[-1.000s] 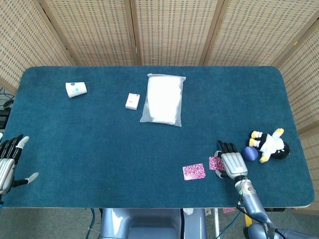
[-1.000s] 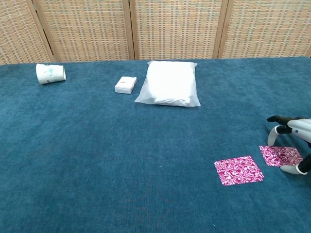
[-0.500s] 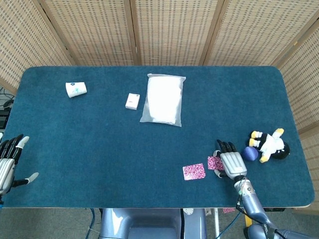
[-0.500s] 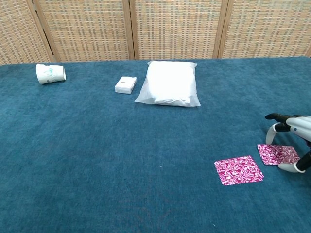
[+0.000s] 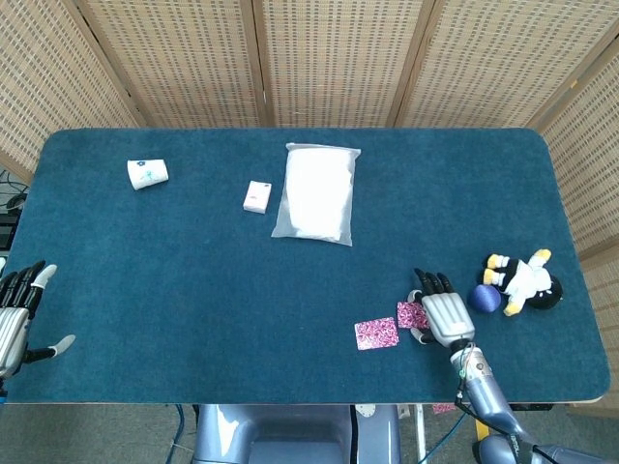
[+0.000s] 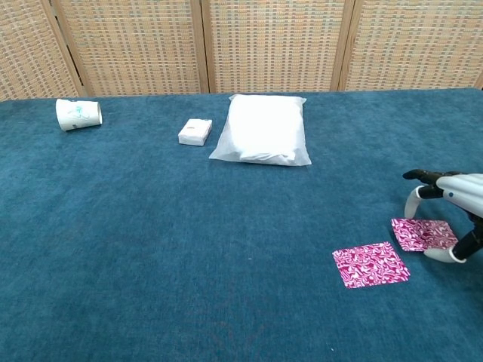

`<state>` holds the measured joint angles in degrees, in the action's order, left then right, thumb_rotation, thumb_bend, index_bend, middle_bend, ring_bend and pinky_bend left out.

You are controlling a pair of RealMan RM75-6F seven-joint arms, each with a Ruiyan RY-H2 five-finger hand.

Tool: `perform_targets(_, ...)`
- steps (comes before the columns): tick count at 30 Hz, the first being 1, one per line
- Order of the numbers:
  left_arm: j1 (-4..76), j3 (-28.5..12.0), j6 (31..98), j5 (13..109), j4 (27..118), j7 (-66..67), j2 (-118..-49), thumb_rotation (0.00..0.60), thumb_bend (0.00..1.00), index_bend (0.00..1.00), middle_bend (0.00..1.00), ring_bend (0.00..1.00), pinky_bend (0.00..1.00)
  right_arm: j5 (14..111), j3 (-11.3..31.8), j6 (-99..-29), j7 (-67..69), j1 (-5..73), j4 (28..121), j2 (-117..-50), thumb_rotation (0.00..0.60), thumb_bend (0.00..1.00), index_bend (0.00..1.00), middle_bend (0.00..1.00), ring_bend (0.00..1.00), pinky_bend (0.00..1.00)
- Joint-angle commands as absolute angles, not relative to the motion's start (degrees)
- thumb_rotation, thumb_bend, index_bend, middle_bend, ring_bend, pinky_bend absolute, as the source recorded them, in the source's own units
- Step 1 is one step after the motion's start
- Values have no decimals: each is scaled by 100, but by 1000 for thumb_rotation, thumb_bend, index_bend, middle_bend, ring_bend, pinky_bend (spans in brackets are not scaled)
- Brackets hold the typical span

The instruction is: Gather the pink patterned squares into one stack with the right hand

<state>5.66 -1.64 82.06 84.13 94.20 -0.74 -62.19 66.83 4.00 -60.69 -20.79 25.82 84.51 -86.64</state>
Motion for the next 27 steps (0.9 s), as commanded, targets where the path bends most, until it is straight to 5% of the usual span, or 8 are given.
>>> perform_targets(1, 566, -164, 8205, 8409, 9422, -67, -6220, 600, 0, 0, 0, 0, 0, 6754, 439, -6119, -2259, 2646, 8717, -8582, 600, 311, 591, 9, 0, 0)
perform_targets(27, 568, -158, 8197, 8421, 9414, -113, -6208, 600, 0, 0, 0, 0, 0, 6550, 156, -6293, -3683, 2780, 9249, -9045, 600, 311, 591, 9, 0, 0)
